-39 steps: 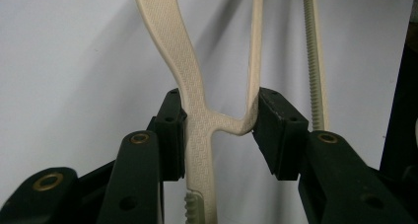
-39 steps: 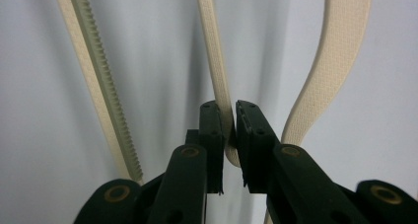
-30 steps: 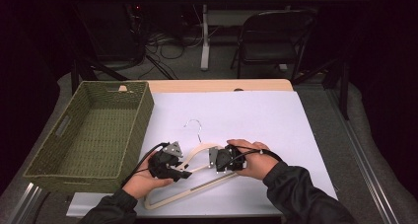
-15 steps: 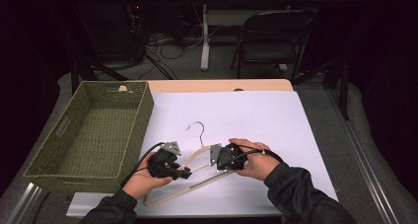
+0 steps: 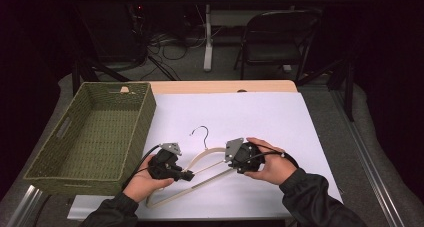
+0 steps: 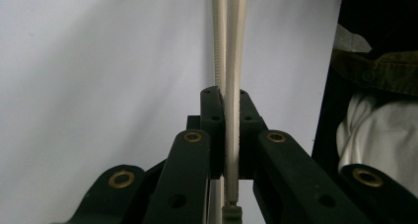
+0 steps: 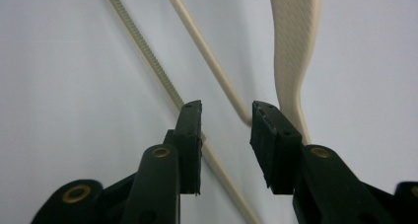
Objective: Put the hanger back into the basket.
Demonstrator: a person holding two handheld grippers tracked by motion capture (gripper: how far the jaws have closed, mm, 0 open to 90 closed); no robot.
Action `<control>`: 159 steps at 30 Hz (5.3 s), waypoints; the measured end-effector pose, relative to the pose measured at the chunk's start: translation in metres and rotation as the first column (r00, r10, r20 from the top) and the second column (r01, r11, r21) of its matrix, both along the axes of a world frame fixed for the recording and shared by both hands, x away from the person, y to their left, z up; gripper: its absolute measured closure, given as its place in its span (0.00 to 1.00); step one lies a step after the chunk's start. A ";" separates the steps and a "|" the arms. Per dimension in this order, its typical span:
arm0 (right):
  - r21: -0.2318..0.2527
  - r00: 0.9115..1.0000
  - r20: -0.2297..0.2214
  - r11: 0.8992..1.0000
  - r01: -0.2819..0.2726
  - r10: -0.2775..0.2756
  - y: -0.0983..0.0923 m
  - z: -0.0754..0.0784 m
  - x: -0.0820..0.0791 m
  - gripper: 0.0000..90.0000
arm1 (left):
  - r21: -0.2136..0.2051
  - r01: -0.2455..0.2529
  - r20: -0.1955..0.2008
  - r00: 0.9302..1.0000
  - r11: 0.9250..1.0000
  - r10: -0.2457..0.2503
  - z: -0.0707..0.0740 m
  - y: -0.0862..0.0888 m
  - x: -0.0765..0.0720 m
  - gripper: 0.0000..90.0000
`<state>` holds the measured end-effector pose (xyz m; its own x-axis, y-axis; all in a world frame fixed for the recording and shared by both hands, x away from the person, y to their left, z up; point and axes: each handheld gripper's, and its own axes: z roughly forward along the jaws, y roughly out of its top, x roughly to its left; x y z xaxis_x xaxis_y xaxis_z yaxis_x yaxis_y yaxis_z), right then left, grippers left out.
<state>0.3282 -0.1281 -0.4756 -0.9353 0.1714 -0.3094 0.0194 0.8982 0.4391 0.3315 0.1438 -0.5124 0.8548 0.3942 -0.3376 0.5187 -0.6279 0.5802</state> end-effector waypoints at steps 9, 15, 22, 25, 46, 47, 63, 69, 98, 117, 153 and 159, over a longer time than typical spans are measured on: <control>0.033 0.998 -0.030 0.998 0.048 -0.047 -0.018 0.001 0.001 0.70 | -0.020 -0.043 0.036 0.998 0.999 0.044 0.009 0.007 -0.002 0.97; 0.052 0.997 -0.039 0.997 0.064 -0.062 -0.024 0.001 0.003 0.70 | -0.044 -0.079 0.061 0.995 0.996 0.082 0.021 0.017 -0.010 0.97; 0.061 0.995 -0.049 0.994 0.092 -0.089 -0.030 0.001 0.006 0.67 | -0.062 -0.109 0.097 0.989 0.992 0.114 0.045 0.028 -0.020 0.97; 0.063 0.994 -0.050 0.993 0.095 -0.092 -0.032 0.001 0.007 0.65 | -0.072 -0.124 0.114 0.985 0.990 0.131 0.059 0.034 -0.024 0.97; 0.087 0.988 -0.043 0.985 0.150 -0.146 -0.053 0.005 0.007 0.64 | -0.062 -0.220 0.240 0.944 0.974 0.228 0.142 0.099 -0.019 0.97; 0.089 0.987 -0.045 0.983 0.158 -0.154 -0.054 0.005 0.007 0.64 | -0.059 -0.231 0.246 0.939 0.971 0.239 0.145 0.103 -0.018 0.97; 0.087 0.983 -0.048 0.980 0.180 -0.176 -0.055 0.001 0.014 0.62 | 0.003 -0.398 0.308 0.873 0.918 0.378 0.171 0.201 0.008 0.97; 0.082 0.982 -0.052 0.979 0.185 -0.181 -0.054 -0.002 0.014 0.61 | 0.036 -0.476 0.297 0.845 0.879 0.445 0.160 0.250 0.017 0.97; 0.085 0.978 -0.059 0.975 0.204 -0.199 -0.059 -0.005 0.014 0.60 | 0.081 -0.500 0.193 0.857 0.862 0.478 0.073 0.298 0.045 0.97; 0.092 0.979 -0.054 0.976 0.199 -0.195 -0.061 -0.007 0.013 0.60 | 0.144 -0.494 0.161 0.866 0.857 0.473 0.037 0.295 0.046 0.96; 0.188 0.964 -0.049 0.946 0.265 -0.261 -0.083 0.005 -0.002 0.51 | -0.089 -0.604 0.326 0.734 0.792 0.596 0.117 0.261 -0.017 0.45; 0.242 0.952 -0.056 0.921 0.305 -0.301 -0.099 0.008 -0.015 0.51 | -0.200 -0.502 0.314 0.781 0.841 0.541 0.113 0.202 -0.037 0.45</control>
<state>0.3136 -0.2266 -0.4673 -0.8318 0.5156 -0.2057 0.2833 0.7129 0.6415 0.2945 0.3456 -0.3993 0.5946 0.7944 -0.1241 0.5047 -0.2487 0.8267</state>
